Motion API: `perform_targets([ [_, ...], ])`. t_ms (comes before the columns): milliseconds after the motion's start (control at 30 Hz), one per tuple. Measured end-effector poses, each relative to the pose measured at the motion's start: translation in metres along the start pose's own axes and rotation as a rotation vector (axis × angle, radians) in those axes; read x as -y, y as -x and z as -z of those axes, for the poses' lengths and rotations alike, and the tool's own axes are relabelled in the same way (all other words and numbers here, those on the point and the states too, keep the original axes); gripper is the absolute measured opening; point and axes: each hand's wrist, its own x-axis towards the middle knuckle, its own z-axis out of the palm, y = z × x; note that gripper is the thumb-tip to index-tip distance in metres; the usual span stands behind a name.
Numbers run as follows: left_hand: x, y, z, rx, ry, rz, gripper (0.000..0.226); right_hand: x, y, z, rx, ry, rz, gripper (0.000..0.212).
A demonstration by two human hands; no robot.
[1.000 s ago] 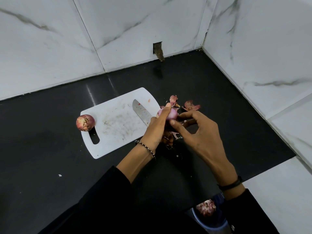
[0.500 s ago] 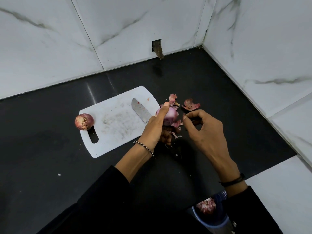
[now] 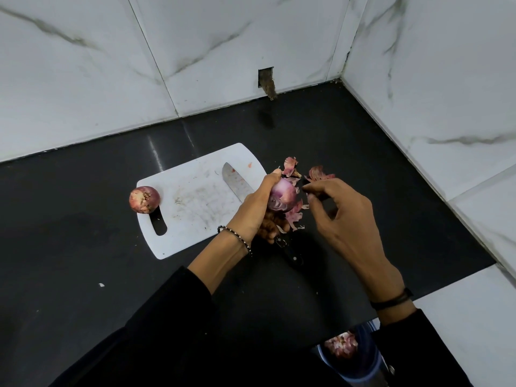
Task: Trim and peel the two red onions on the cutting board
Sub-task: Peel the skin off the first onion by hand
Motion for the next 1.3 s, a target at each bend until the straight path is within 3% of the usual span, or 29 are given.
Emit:
perform_targets([
  [133, -0.002, -0.001, 0.006, 0.028, -0.111, 0.006, 0.076, 0.005, -0.004, 0.005, 0.07, -0.05, 0.142, 0.021],
  [333, -0.006, -0.003, 0.007, 0.059, -0.263, 0.011, 0.07, 0.001, -0.009, 0.005, 0.237, -0.02, 0.23, 0.047],
  [800, -0.017, -0.005, 0.005, 0.087, -0.449, 0.04, 0.063, 0.002, -0.009, 0.003, 0.225, -0.036, 0.259, 0.049],
  [967, -0.021, -0.001, 0.004, 0.08, -0.444, 0.055, 0.058, 0.003, -0.004, 0.002, 0.197, -0.066, 0.282, 0.035],
  [1133, -0.021, 0.004, 0.005, 0.064, -0.466, 0.028, 0.057, 0.005, 0.001, 0.0, 0.163, -0.077, 0.231, 0.051],
  [1300, -0.021, 0.012, 0.003, 0.047, -0.498, 0.012, 0.06, 0.009, 0.008, 0.006, 0.151, -0.089, 0.242, 0.05],
])
